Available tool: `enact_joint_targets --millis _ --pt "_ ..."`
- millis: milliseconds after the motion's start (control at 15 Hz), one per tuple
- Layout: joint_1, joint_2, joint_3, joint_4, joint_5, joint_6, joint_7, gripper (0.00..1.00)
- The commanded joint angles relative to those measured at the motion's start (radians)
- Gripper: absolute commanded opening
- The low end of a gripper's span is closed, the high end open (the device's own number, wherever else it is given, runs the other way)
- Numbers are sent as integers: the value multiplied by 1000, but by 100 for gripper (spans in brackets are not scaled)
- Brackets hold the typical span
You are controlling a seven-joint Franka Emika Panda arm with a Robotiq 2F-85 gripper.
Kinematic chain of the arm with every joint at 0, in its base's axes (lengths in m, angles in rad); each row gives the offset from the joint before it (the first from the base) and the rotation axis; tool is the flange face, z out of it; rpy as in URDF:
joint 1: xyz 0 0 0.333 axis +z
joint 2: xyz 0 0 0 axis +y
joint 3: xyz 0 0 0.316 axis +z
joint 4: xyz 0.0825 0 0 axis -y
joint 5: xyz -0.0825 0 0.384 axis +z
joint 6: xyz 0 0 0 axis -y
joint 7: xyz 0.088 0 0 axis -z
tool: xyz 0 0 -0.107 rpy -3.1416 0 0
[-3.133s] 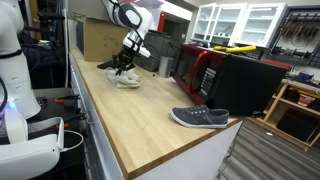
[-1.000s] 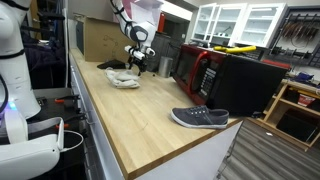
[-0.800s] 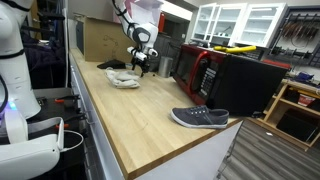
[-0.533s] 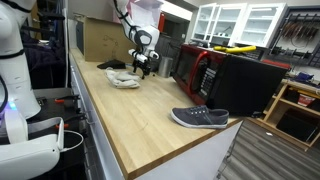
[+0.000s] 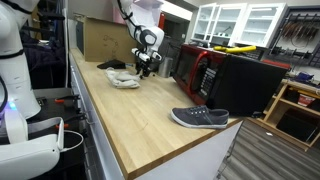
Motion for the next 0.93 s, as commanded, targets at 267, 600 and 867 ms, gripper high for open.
enact_joint_targets --millis 267,600,867 --pt "-46 -36 12 40 25 -167 -41 0" --pt "-66 -157 40 -66 58 -136 -182 1" --pt "-57 -272 59 -194 61 -129 -302 1"
